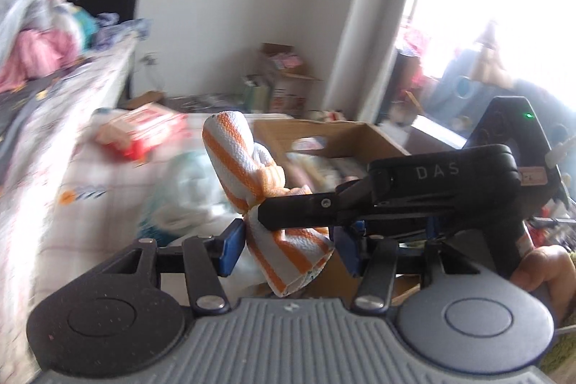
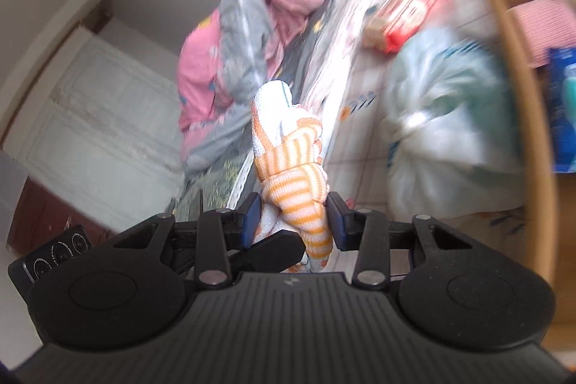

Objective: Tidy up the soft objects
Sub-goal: 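Carry the sock into the box and open the right gripper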

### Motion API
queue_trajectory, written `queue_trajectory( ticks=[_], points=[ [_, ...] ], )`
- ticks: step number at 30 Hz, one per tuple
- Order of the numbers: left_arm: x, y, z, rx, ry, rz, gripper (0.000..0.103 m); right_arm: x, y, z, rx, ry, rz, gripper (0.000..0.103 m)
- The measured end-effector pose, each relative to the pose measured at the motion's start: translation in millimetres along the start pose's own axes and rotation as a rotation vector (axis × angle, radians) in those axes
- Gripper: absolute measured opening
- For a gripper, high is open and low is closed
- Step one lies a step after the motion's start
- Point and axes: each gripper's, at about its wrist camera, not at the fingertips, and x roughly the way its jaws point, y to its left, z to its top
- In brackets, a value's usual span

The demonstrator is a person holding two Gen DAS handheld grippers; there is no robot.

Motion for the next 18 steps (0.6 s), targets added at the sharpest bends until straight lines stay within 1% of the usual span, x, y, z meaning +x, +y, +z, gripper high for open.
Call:
queue_trajectory(
  ticks=[1,4,7,10,12,15,18],
  points=[
    [9,-12,4,0.021,0.006,-0.032,0.055,-17,-6,3,0.009,-0.029,-0.013,0.038],
    [30,-39,10,0.068,0.039,-0.116,0.061,-64,-26,6,0.034,-0.098,-0.051,0.038],
    [46,-54,9,0.080,0.076,-0.174,0.063,-104,-51,5,0.065,-0.148,-0.089,0.037],
    [54,-58,4,0.082,0.084,-0.146,0.064,-131,-73,1,0.075,-0.179,-0.170,0.036],
    [57,-51,3,0.062,0.095,-0.132,0.064,-141,-92,0,0.099,-0.176,-0.206,0.036],
    [54,-33,3,0.027,0.101,-0.100,0.065,-138,-111,1,0.100,-0.137,-0.258,0.036],
    [50,-17,4,-0.010,0.096,-0.050,0.067,-119,-122,3,0.094,-0.074,-0.283,0.037]
  ],
)
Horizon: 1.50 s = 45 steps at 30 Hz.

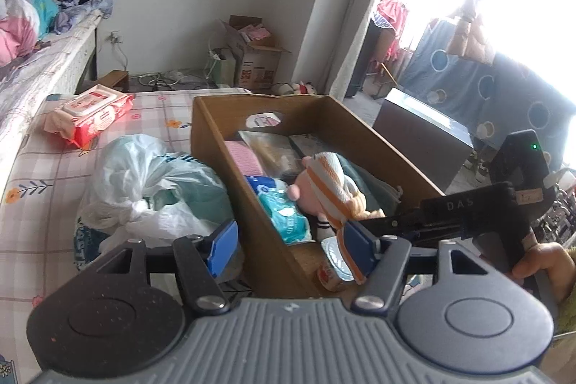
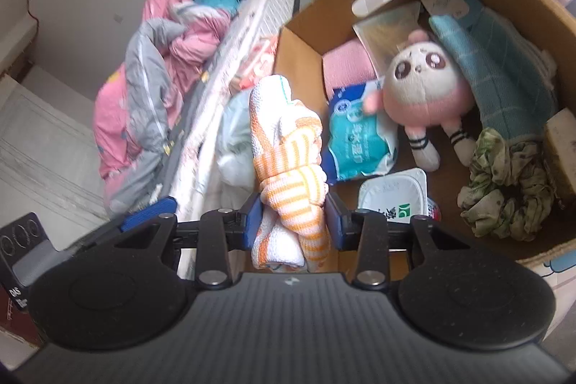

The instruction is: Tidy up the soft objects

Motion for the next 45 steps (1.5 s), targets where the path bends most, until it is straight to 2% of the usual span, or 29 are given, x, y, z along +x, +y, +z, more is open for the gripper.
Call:
queue_trajectory(
  ticks=[4,7,10,15,19,23,28,31,33,38,40,42,45],
  points=[
    [-2,19,-2,-0.040,0.008,0.040,0.070,35,9,2,-0.072,0.119,-0.064,0.040],
    [-4,29,-7,-0.057,0.020,0.068,0.070,51,12,2,-0.123,0.176,-0.121,0.049],
    [-5,35,-12,-0.069,0.028,0.077,0.071,53,14,1,-0.132,0.184,-0.132,0.055],
    [-6,35,-20,-0.051,0.033,0.091,0.077,46,11,2,-0.098,0.145,-0.133,0.055],
    [-9,29,-27,-0.010,0.015,0.134,0.085,27,9,0,-0.048,0.063,-0.098,0.061],
    [-15,27,-33,-0.001,0.002,0.196,0.099,1,12,-10,-0.027,-0.106,-0.120,0.072],
    [-24,28,-40,-0.006,-0.012,0.283,0.102,-23,27,-33,-0.069,-0.333,-0.270,0.086],
    [-31,32,-43,-0.027,-0.007,0.330,0.103,-28,39,-45,-0.109,-0.419,-0.363,0.095],
    [-35,36,-45,-0.045,-0.005,0.351,0.103,-28,48,-53,-0.158,-0.439,-0.436,0.102],
    [-46,35,-53,-0.065,-0.025,0.451,0.103,-31,72,-72,-0.281,-0.452,-0.550,0.102],
    [-49,32,-55,-0.070,-0.027,0.521,0.103,-34,80,-82,-0.315,-0.468,-0.582,0.102],
    [-50,27,-57,-0.042,-0.028,0.578,0.103,-35,90,-90,-0.347,-0.472,-0.622,0.102],
    [-49,23,-59,0.000,0.004,0.590,0.103,-34,102,-101,-0.377,-0.465,-0.697,0.102]
  ],
)
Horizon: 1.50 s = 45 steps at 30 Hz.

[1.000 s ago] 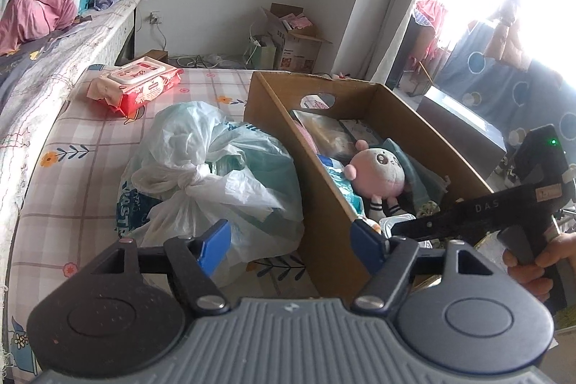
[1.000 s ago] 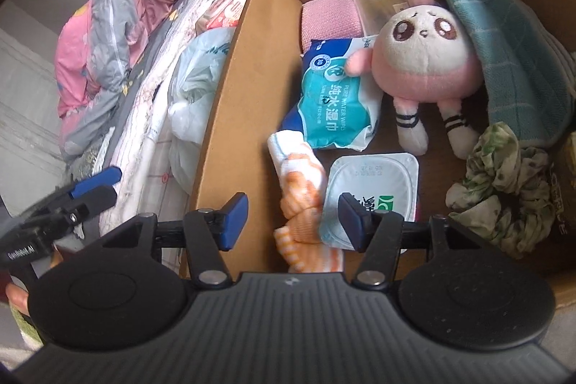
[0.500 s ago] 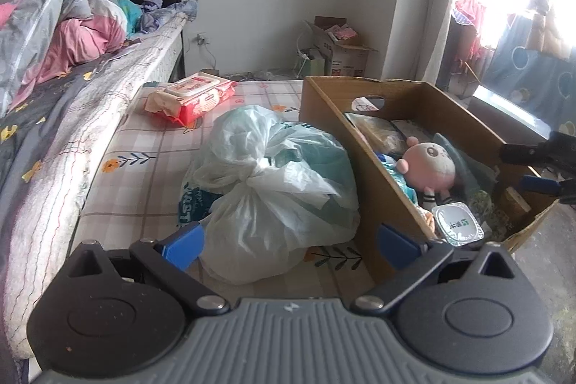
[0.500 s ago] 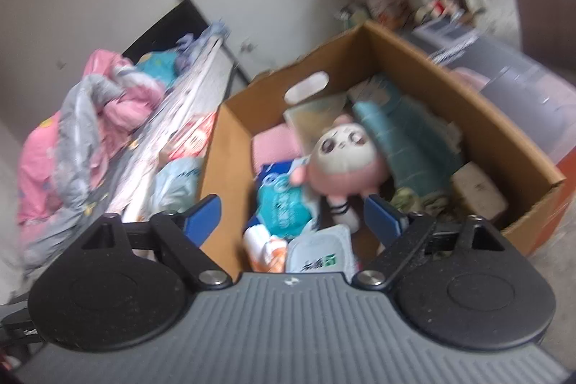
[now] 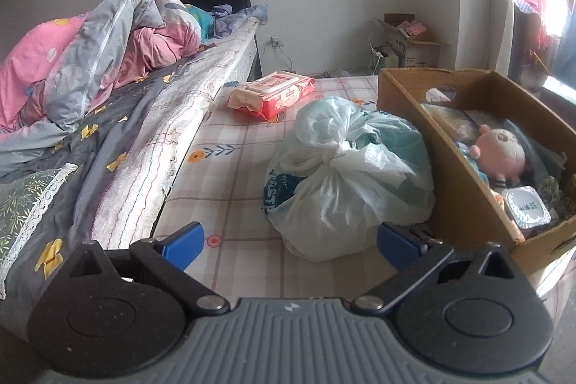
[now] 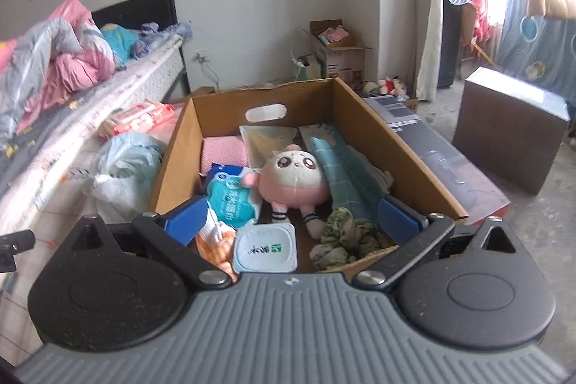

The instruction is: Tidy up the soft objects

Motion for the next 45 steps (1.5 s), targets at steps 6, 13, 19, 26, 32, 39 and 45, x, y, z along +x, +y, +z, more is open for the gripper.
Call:
queue_trajectory(
  ticks=[6,13,19,26,32,39,45],
  points=[
    [2,-7,-9,0.028,0.010,0.014,0.103,-29,13,-5,-0.036,-0.075,-0.040,0.102],
    [-5,-1,-15,-0.094,0.045,-0.073,0.103,-38,30,-17,-0.035,0.017,0.066,0.102],
    [-2,-12,-20,-0.088,0.115,-0.130,0.103,-32,56,-35,-0.069,0.134,0.170,0.102],
    [-11,-27,-24,-0.062,0.104,-0.146,0.103,-24,55,-39,-0.032,0.178,0.183,0.102],
    [-11,-35,-20,-0.044,0.102,-0.147,0.102,-15,51,-39,-0.027,0.194,0.169,0.102],
    [-9,-37,-19,-0.039,0.114,-0.156,0.102,-12,48,-39,-0.043,0.193,0.140,0.102],
    [-8,-38,-19,-0.039,0.118,-0.158,0.102,-9,48,-39,-0.048,0.199,0.134,0.102]
  ],
)
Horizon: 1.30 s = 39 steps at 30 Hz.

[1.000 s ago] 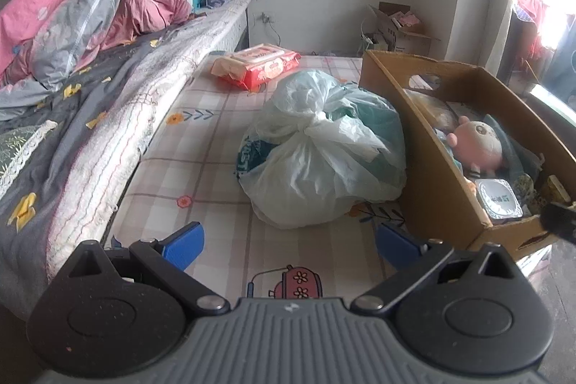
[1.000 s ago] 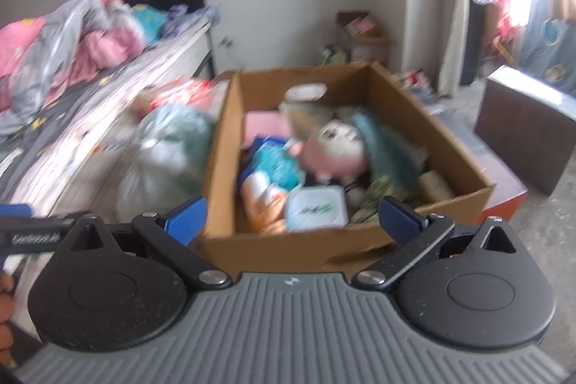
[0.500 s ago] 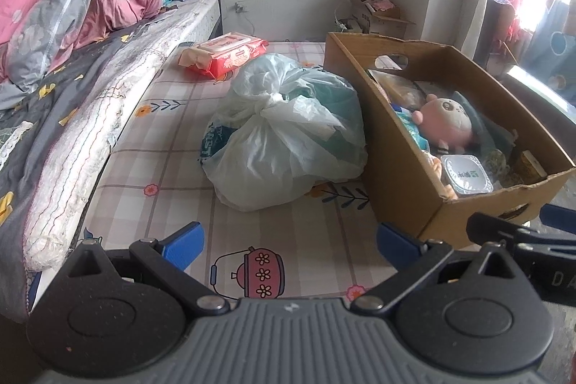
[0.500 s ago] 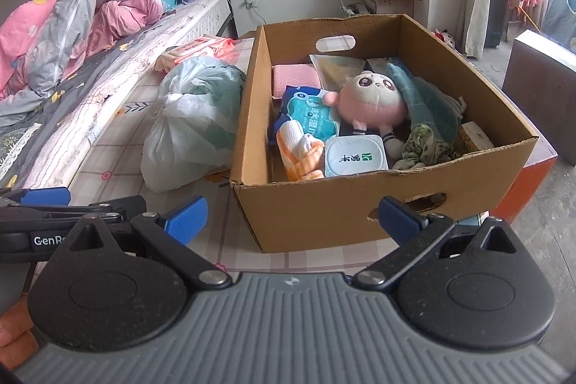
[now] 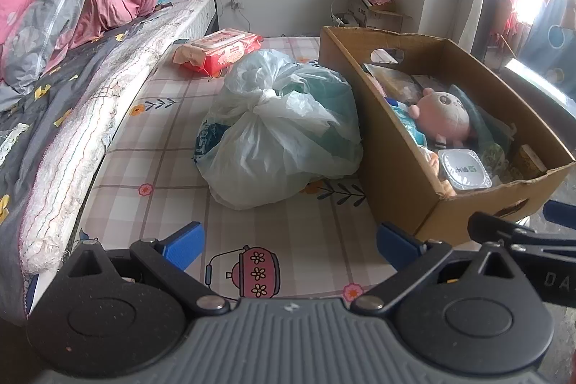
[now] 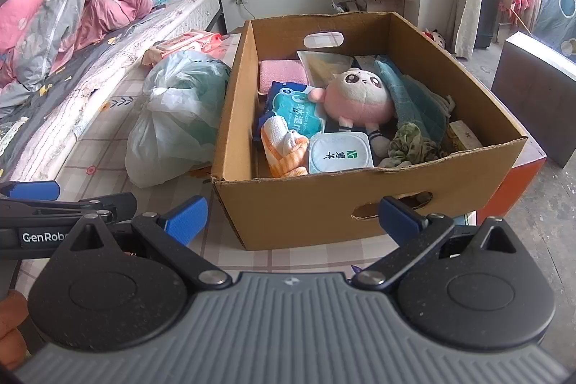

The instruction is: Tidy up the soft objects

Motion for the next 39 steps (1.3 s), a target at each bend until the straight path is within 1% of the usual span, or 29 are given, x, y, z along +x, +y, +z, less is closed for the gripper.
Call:
queue_trajectory(
  ticks=[28,39],
  points=[
    [11,3,1,-0.008,0.039,-0.005,0.101,13,1,3,-0.004,0.041,-0.008,0.102],
    [12,4,1,-0.011,0.046,-0.009,0.100,15,1,3,-0.004,0.045,-0.009,0.102]
  ],
)
